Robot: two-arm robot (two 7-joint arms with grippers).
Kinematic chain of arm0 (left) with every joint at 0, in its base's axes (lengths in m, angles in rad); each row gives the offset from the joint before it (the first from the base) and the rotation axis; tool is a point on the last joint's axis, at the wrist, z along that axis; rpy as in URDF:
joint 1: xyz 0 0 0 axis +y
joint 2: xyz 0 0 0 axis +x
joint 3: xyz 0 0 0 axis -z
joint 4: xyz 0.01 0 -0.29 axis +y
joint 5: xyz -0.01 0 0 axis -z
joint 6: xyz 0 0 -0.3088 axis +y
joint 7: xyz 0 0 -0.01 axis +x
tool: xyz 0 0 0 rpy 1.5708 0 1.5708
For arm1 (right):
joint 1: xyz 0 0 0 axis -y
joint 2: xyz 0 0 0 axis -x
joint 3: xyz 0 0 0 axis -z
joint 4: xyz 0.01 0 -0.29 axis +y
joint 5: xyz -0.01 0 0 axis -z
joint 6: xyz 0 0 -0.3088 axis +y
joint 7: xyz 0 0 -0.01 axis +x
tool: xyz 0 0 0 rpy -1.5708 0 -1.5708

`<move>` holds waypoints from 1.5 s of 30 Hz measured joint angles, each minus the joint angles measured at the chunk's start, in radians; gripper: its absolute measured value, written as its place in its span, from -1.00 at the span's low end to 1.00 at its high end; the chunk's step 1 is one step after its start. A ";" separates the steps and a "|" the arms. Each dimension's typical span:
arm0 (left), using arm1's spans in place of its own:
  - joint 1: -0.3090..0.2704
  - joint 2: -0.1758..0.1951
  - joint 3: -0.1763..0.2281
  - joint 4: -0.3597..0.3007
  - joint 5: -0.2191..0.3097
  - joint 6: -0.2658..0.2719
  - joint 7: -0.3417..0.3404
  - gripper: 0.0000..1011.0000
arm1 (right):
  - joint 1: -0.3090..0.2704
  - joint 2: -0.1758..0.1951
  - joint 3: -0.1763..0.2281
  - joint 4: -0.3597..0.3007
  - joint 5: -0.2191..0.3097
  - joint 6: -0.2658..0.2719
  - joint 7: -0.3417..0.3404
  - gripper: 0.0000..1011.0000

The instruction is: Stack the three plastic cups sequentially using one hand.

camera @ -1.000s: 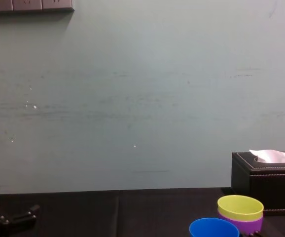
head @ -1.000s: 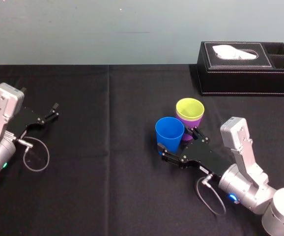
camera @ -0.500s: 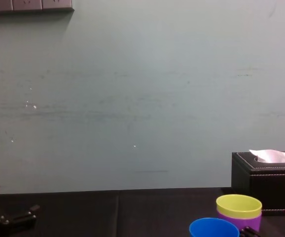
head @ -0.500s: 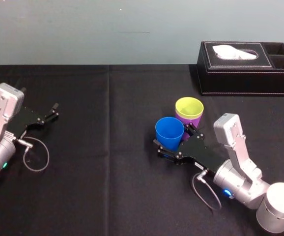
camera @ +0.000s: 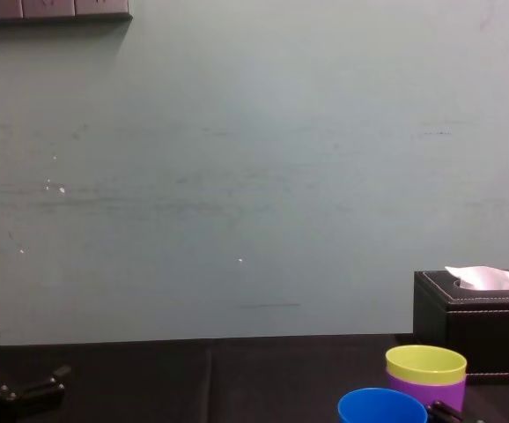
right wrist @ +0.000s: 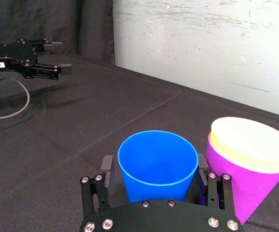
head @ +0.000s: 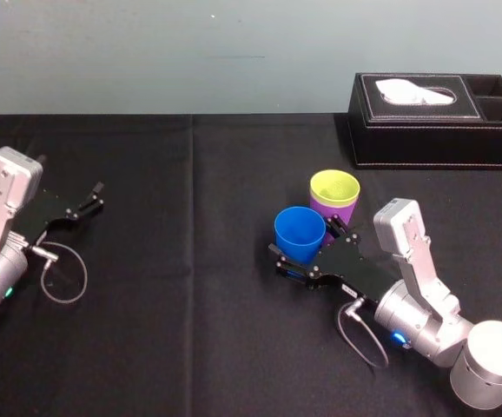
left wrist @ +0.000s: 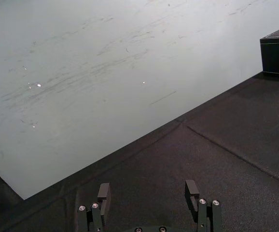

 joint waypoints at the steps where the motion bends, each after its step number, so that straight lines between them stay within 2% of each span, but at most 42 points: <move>1: 0.000 0.000 0.000 0.000 0.000 0.000 0.000 1.00 | 0.000 0.000 0.000 0.000 0.001 0.000 0.000 0.98; 7: 0.000 0.000 0.000 0.000 0.000 0.000 0.000 1.00 | -0.001 0.001 0.001 -0.001 0.002 0.000 0.000 0.97; 17: 0.000 0.000 0.000 0.000 0.000 0.000 0.000 1.00 | -0.002 0.002 0.001 -0.002 0.003 0.000 0.000 0.55; 29: 0.000 0.000 0.000 0.000 0.000 0.000 0.000 1.00 | -0.002 0.002 0.001 -0.003 0.004 0.000 0.001 0.43; 32: 0.000 0.000 0.000 0.000 0.000 0.000 0.000 1.00 | -0.014 0.012 0.002 -0.032 0.005 0.014 0.002 0.43; 40: 0.000 0.000 0.000 0.000 0.000 0.000 0.000 1.00 | -0.063 0.058 0.009 -0.182 0.027 0.111 0.006 0.43; 45: 0.000 0.000 0.000 0.000 0.000 0.000 0.000 1.00 | -0.073 0.083 0.025 -0.255 0.053 0.143 0.007 0.43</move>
